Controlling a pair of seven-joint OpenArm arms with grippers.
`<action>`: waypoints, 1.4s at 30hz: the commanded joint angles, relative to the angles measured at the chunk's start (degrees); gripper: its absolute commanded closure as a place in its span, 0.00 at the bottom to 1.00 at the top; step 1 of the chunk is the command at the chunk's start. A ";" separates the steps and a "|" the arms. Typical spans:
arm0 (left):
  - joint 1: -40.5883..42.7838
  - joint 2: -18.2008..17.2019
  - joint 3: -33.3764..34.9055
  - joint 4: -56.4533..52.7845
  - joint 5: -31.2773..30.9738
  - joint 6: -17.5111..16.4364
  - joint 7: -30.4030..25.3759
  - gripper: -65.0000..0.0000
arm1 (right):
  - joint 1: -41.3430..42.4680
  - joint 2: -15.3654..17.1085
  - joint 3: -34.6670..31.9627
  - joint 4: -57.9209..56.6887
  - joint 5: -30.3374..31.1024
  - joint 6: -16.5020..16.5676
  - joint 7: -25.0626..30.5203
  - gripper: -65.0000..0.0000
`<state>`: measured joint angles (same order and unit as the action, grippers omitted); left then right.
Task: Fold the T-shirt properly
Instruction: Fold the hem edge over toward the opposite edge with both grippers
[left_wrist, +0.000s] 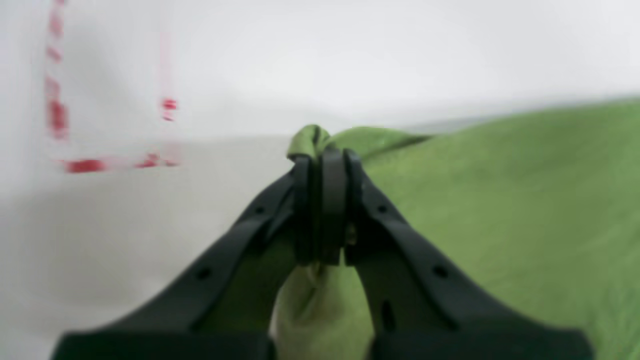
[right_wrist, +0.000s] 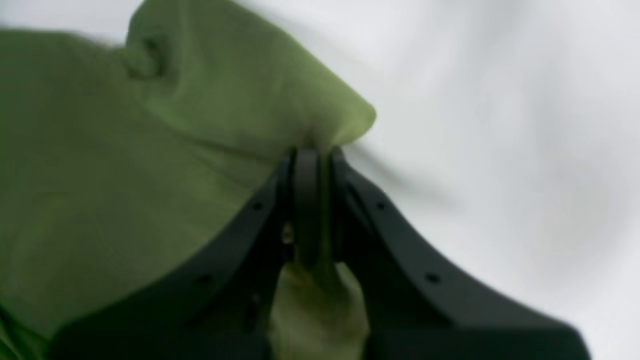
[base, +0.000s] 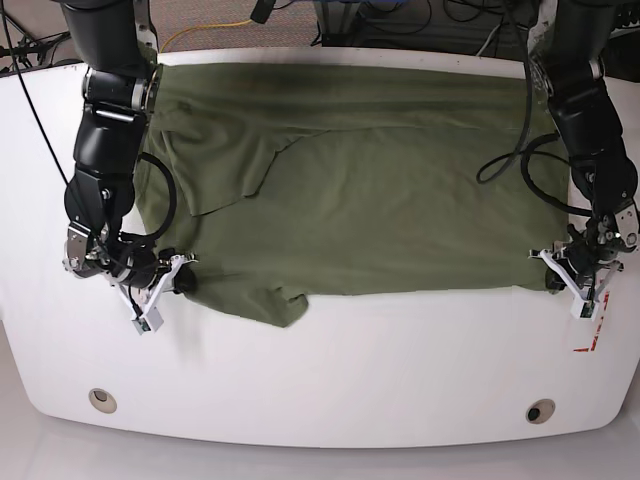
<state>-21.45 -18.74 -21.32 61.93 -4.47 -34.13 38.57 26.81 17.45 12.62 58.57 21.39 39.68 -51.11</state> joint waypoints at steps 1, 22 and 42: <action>-0.13 -0.91 -0.17 4.40 -0.41 -0.20 0.51 1.00 | 0.75 0.79 1.58 4.51 0.81 0.32 -1.50 1.00; 18.42 -0.82 -1.40 27.69 -0.50 -3.80 4.64 1.00 | -20.17 0.61 13.18 36.34 1.43 0.32 -17.94 1.00; 33.36 -0.73 -6.94 32.97 -0.50 -5.87 4.73 1.00 | -38.28 -6.16 18.37 52.16 1.43 0.32 -22.25 1.00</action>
<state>12.40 -18.28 -27.07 93.76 -5.23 -40.60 43.81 -11.22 10.96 30.24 109.56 23.33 40.07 -73.65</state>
